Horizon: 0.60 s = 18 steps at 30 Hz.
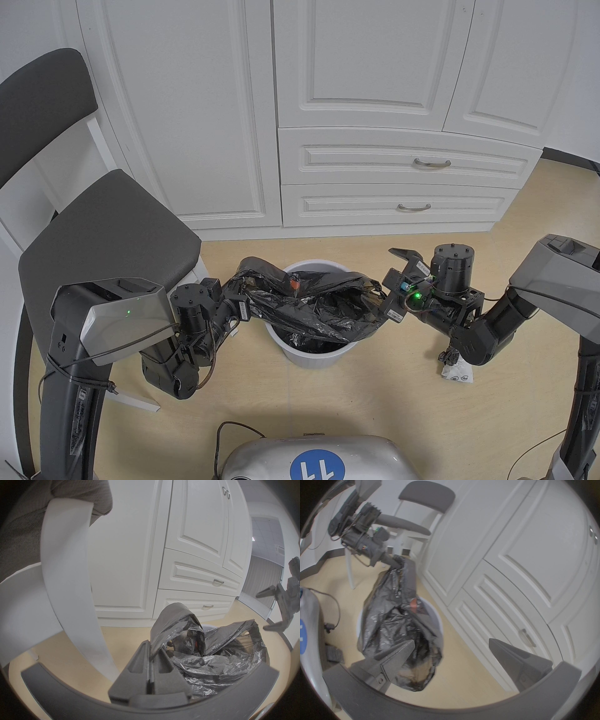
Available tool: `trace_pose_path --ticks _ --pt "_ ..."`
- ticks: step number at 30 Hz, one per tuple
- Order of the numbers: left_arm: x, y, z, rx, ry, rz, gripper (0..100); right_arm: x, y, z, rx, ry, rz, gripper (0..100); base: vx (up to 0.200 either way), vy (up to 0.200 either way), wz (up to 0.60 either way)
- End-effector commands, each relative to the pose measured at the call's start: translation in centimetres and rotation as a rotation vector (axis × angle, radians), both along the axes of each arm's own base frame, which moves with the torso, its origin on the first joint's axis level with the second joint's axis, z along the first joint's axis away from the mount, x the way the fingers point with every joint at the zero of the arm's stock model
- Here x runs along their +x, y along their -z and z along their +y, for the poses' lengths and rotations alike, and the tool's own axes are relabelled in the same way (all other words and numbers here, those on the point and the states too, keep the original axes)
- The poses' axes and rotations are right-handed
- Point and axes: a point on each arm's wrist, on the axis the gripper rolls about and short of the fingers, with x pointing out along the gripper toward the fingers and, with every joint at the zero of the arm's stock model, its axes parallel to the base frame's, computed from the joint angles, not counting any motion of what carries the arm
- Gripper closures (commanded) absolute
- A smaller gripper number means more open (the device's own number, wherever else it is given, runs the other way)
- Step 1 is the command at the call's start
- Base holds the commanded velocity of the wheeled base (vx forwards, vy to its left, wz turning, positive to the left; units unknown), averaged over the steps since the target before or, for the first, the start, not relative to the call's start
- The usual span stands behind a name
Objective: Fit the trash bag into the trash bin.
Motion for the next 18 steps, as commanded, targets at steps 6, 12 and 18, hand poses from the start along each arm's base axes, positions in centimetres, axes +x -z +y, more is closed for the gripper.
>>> trace_pose_path --ticks 6,12,18 --pt "-0.1 0.2 -0.1 0.005 0.003 0.005 100 3.8 1.4 2.6 -0.104 -0.094 0.089 0 0.0 0.0 0.0" --pt "-0.1 0.2 -0.2 0.005 0.006 0.005 100 4.8 2.1 4.7 -0.143 -0.126 0.144 0 0.0 0.0 0.0" --pt "-0.2 0.2 -0.2 0.007 0.006 0.007 100 5.5 2.7 5.5 -0.159 -0.133 0.167 0 0.0 0.0 0.0"
